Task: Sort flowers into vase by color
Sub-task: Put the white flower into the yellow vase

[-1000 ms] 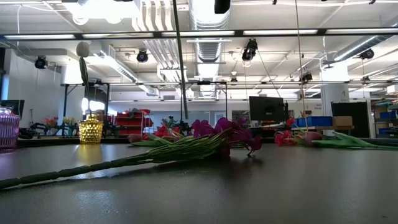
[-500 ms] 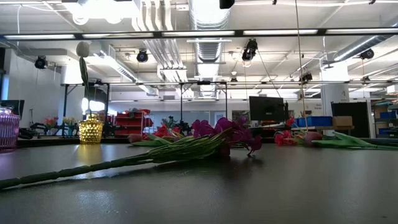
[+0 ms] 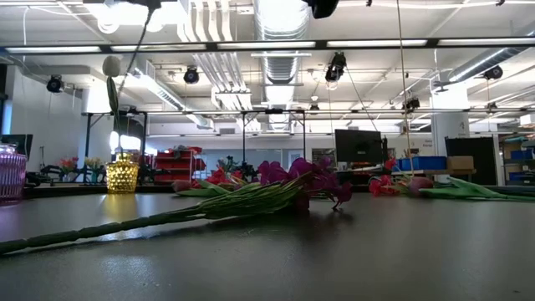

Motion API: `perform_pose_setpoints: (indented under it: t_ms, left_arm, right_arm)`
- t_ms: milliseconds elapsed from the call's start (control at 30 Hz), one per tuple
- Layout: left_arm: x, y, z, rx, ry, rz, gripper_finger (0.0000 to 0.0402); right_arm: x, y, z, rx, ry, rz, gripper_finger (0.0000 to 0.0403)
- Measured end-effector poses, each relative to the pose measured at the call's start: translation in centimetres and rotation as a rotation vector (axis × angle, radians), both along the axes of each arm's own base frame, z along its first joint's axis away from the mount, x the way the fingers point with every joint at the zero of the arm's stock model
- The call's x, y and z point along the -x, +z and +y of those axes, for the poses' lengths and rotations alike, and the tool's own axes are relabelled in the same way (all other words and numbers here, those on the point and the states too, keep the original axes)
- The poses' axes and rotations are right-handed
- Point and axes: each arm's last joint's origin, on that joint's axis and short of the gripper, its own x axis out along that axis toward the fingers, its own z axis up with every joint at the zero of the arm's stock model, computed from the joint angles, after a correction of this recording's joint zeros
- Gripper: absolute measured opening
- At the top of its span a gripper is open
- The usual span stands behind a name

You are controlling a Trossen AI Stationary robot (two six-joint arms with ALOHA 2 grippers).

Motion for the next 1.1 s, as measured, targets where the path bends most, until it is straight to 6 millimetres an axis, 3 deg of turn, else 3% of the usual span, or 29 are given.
perform_pose_setpoints:
  t_ms: [233, 400, 600, 800, 1100]
  left_arm:
    - [-0.1, -1.3, 8.7, 0.058, 0.065, -0.144, 0.0000]
    - [0.6, -1.4, 13.2, 0.017, 0.220, -0.152, 0.0000]
    - [-0.5, -1.5, 15.4, -0.011, 0.289, -0.139, 0.0000]
    - [-1.2, -1.9, 17.1, -0.014, 0.477, -0.037, 0.0000]
    - [-0.5, -0.8, 19.1, 0.035, 0.547, -0.164, 0.0000]
  right_arm:
    - [0.0, 0.1, -0.1, 0.005, -0.002, -0.007, 0.0259]
    - [0.1, -0.3, -0.2, 0.008, -0.002, 0.004, 0.0260]
    - [0.3, -0.8, -0.3, 0.000, -0.005, 0.024, 0.0257]
    - [0.4, -1.2, -0.2, -0.034, -0.011, 0.055, 0.0258]
    - [0.4, -1.3, -0.3, -0.046, -0.013, 0.061, 0.0254]
